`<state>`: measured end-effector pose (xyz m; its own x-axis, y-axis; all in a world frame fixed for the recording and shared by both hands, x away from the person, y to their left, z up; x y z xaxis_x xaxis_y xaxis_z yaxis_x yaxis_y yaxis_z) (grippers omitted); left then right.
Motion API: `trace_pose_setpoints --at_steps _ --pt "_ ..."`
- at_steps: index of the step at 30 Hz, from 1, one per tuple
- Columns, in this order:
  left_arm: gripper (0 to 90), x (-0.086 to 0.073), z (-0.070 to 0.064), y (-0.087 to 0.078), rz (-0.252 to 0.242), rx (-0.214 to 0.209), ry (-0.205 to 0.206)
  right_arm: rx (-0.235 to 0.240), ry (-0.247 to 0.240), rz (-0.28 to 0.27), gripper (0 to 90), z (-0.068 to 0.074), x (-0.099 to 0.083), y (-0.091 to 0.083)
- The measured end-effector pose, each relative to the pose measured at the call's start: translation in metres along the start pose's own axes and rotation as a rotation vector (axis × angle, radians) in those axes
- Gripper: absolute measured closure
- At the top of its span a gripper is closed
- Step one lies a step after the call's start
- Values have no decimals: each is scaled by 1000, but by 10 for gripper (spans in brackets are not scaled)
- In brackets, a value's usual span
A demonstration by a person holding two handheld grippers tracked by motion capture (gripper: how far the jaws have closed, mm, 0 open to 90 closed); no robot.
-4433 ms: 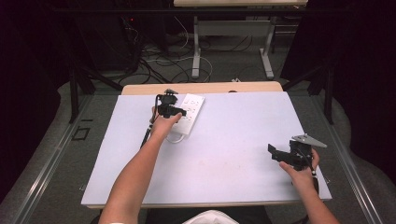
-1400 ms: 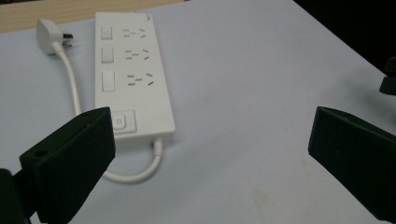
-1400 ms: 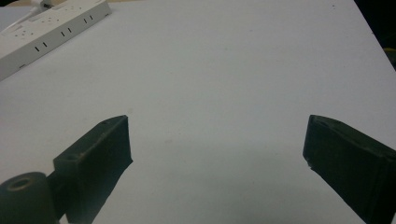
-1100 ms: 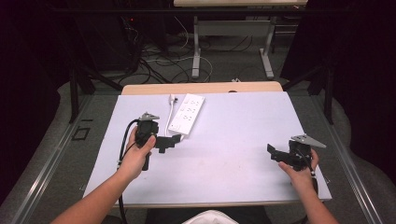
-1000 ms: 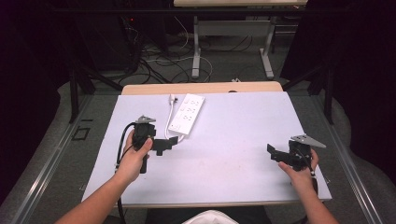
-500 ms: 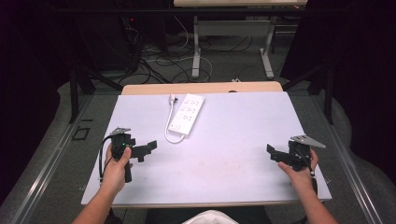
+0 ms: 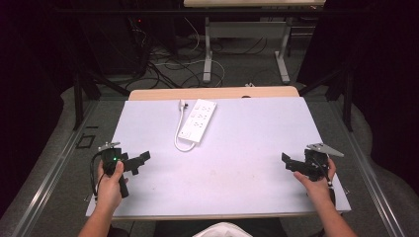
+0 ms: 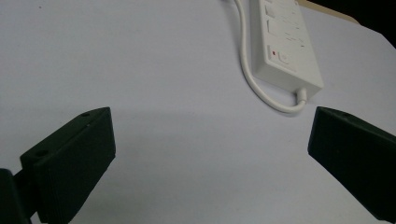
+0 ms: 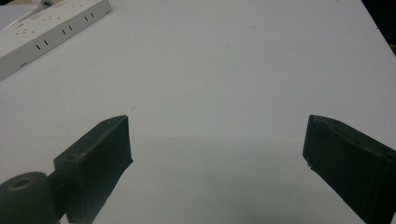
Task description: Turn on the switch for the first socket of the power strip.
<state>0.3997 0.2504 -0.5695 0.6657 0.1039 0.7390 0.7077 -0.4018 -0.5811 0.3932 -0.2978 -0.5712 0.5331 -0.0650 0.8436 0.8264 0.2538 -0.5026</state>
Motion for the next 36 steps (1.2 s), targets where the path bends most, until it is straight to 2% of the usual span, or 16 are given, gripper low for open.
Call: trace_pose_setpoints --at_steps 3,4,9,10,11,13,14,17,18,19,22,29,30,34,35,36 --pt "7 -1 10 -2 -6 30 8 2 -2 -1 72 0 0 0" --pt "7 -2 12 -1 -15 40 -2 2 -1 0 72 0 0 0" --pt "7 -5 26 -1 -6 71 23 0 1 6 72 0 0 -1" --pt "7 -5 29 -1 -2 80 43 -1 2 5 72 0 0 -1" --pt "7 -5 31 1 -16 90 44 1 10 -1 72 0 0 0" --pt "7 -8 33 1 2 99 53 -5 8 -10 72 -1 1 0" --pt "7 -8 35 3 -5 106 66 -4 8 -7 72 -1 1 0" --pt "7 -10 38 5 -8 101 64 -2 9 0 72 -1 0 0" --pt "8 -11 38 4 11 90 62 -1 8 0 72 -1 0 0" --pt "8 -10 39 6 -10 94 60 -3 7 -3 72 -2 0 0" --pt "9 -12 40 6 -6 94 62 -3 7 -7 71 -2 1 0" --pt "11 -13 43 7 3 103 87 1 -8 0 72 -2 0 0" --pt "12 -13 45 8 2 110 102 4 -7 -2 72 -2 1 1" --pt "13 -15 46 11 -3 100 83 4 -7 -1 72 -2 0 1" --pt "13 -16 47 10 16 101 83 3 -4 -1 72 -2 0 1" --pt "13 -15 47 11 -2 98 74 3 -7 -2 72 -2 0 1"
Point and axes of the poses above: each handheld gripper's, and its own axes: y roughly forward along the jaws, x roughly out of its top, z roughly to its left, the point moved 7 cm from there along y, roughly forward along the jaws, and after that the axes turned 3 degrees about y, right-handed, at the moved point
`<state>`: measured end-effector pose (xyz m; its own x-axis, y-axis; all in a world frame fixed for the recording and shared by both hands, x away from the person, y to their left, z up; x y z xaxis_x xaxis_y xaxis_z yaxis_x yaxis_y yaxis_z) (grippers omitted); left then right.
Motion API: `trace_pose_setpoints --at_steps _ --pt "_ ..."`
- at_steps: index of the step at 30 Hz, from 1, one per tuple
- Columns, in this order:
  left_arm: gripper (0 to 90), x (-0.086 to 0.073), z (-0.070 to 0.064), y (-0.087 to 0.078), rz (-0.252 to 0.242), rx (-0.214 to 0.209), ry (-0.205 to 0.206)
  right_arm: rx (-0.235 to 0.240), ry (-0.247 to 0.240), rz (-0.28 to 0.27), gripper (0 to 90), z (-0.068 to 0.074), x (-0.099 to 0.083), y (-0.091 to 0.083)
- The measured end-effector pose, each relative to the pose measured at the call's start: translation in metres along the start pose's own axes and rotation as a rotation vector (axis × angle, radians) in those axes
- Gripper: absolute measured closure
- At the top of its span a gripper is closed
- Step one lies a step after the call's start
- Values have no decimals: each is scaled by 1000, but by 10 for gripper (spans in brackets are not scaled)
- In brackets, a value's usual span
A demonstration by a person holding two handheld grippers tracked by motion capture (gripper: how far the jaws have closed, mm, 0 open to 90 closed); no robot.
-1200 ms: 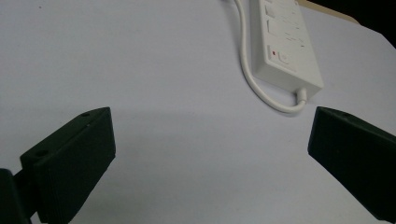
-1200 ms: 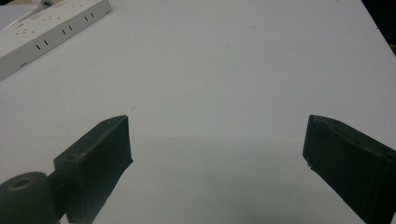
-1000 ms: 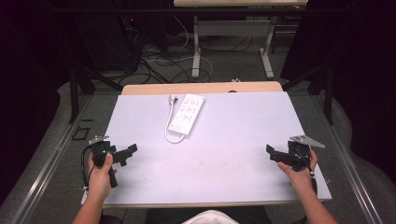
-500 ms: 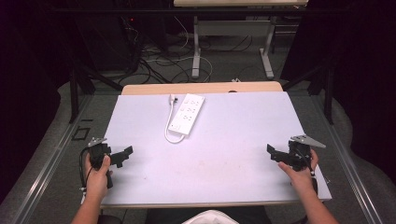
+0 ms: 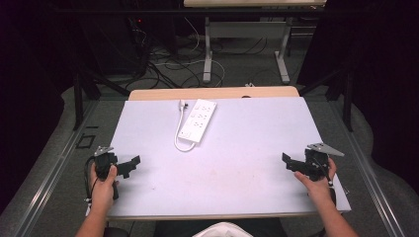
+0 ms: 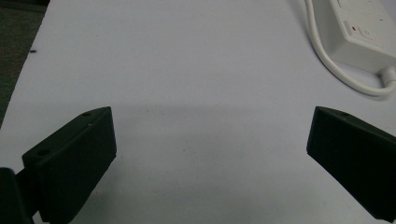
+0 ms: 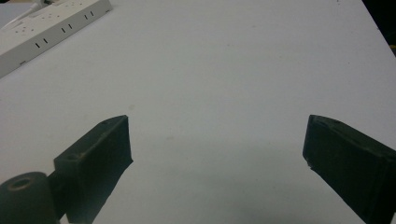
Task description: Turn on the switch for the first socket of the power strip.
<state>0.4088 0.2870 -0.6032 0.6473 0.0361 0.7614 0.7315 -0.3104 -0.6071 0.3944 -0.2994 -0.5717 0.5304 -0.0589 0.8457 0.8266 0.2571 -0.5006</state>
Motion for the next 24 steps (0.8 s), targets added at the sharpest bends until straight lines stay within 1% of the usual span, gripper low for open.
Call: trace_pose_setpoints --at_steps 1,3,4,5,6,8,10,15,16,17,18,19,20,21,23,24 --pt "13 -1 1 -1 20 -5 3 0 -1 0 72 0 0 0" --pt "14 -1 2 -1 24 -6 -2 -1 0 2 72 0 0 0" --pt "13 -1 2 1 7 5 -5 -1 5 3 71 1 0 0" --pt "14 -1 3 1 6 6 -5 -2 0 5 72 0 -1 0" --pt "14 -2 3 1 22 2 -7 -5 -1 15 72 0 -1 0" --pt "15 -3 3 1 30 5 -4 -7 -2 6 71 0 -1 1" --pt "15 -3 4 2 32 3 -6 -5 -6 14 72 0 -1 1" --pt "17 -4 5 3 40 5 -15 -4 -7 14 72 0 -2 1" --pt "17 -4 5 3 34 7 -18 -1 -17 14 71 0 -1 1" --pt "17 -4 5 4 32 -3 -16 0 -17 16 72 0 -2 1" --pt "17 -5 5 3 48 -6 -13 0 -15 17 71 0 -2 1" --pt "17 -4 5 4 30 3 -9 -2 -10 17 72 1 -2 1" --pt "17 -4 5 4 36 4 -11 -4 -9 17 72 1 -2 2" --pt "17 -4 5 4 36 3 -11 -8 1 3 72 1 -2 3" --pt "17 -4 5 4 36 4 -11 -2 -1 13 72 1 -2 2" --pt "17 -4 5 4 37 5 -11 -11 2 2 72 0 -2 3"
Point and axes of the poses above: each handheld gripper's, and its own axes: y roughly forward along the jaws, x roughly out of its top, z roughly to its left, the point moved 7 cm from there along y, roughly forward along the jaws, and after that the axes turned 3 degrees about y, right-handed, at the moved point
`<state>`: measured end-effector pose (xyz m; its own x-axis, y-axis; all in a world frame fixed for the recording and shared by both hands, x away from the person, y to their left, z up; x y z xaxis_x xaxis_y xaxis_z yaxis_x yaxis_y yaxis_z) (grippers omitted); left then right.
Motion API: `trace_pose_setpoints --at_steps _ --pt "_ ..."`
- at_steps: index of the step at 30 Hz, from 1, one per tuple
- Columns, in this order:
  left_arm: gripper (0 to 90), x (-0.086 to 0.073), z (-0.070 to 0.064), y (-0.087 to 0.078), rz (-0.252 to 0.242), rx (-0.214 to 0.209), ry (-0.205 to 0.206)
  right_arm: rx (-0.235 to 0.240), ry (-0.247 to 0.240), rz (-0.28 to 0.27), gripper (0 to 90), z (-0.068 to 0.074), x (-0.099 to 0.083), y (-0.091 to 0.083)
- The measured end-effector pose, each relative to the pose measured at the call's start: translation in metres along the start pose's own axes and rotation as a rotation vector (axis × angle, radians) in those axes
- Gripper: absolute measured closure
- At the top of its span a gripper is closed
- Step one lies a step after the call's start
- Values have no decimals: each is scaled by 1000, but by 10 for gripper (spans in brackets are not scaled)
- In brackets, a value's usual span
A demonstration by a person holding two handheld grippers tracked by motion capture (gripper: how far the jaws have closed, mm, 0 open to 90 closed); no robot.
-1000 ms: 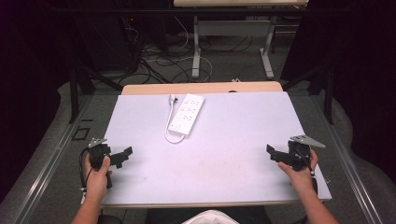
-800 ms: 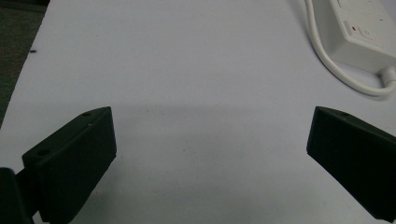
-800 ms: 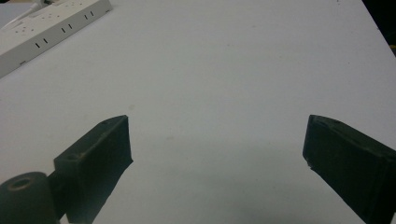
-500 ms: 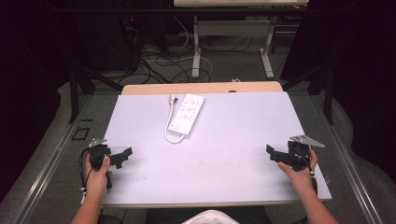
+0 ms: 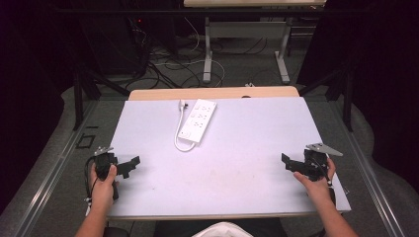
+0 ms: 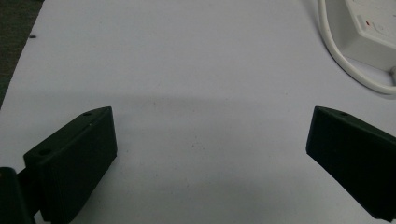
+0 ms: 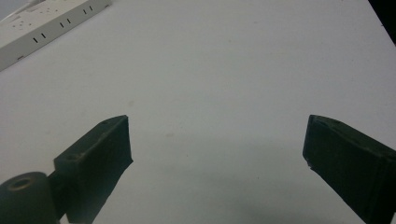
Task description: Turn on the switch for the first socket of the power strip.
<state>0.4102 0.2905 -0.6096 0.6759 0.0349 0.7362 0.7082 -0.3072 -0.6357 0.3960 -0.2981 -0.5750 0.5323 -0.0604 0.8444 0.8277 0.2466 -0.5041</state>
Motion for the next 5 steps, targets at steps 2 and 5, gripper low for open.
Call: trace_pose_setpoints --at_steps 2,5 --pt "17 0 0 0 0 0 -1 8 -3 11 72 0 -1 -1" --pt "18 0 0 0 -1 0 -1 4 -3 8 73 0 -1 0"
Point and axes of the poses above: each handheld gripper's, and its own axes: y roughly forward along the jaws, x roughly out of its top, z roughly to its left, the point moved 7 cm from there along y, roughly forward along the jaws, and after that the axes turned 3 degrees about y, right-handed, at the moved point
